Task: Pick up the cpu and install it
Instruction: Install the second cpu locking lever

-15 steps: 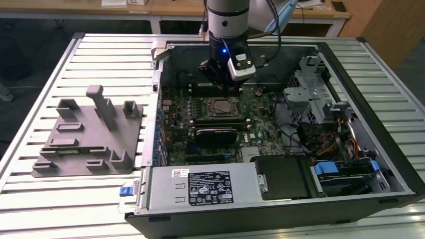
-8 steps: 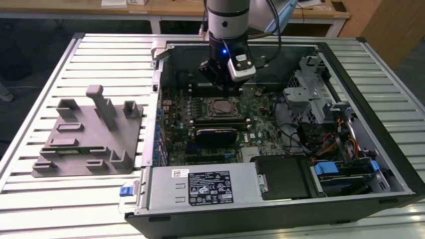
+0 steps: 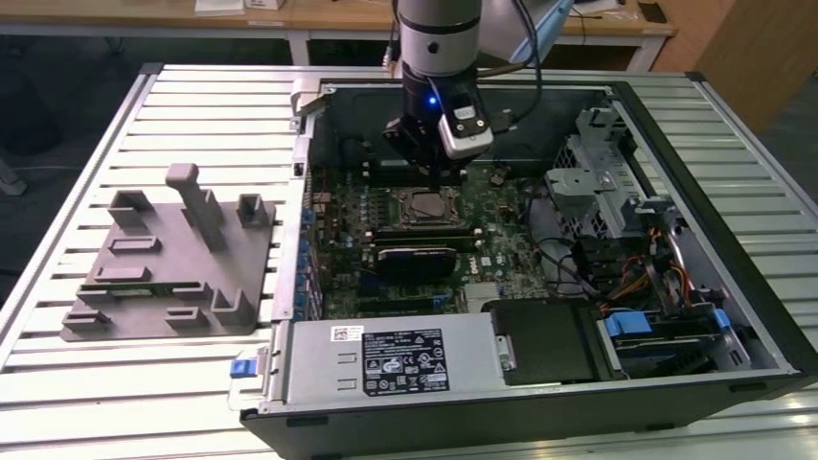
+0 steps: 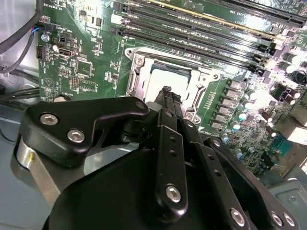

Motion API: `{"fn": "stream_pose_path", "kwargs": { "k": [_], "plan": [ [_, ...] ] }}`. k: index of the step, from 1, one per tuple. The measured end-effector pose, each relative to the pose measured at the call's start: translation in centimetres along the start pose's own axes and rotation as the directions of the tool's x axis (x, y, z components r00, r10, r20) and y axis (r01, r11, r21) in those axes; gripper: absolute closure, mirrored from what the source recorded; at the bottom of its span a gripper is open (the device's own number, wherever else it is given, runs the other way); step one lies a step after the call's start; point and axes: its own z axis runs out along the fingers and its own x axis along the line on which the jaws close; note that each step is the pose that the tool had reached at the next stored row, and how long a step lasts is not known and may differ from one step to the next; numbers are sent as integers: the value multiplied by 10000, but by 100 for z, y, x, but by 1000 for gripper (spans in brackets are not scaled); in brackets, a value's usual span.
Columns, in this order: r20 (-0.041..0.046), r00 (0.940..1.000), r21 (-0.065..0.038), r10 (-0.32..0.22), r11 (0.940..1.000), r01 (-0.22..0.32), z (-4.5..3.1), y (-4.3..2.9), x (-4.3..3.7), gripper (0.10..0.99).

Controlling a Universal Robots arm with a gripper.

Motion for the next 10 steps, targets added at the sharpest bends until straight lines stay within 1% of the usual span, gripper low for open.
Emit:
{"fn": "stream_pose_path", "kwargs": {
  "k": [3,10],
  "plan": [
    [0,10000,1,0,10000,0,0,-16,-5,980],
    [0,10000,0,0,10000,0,1,-80,-23,980]
  ]
}}
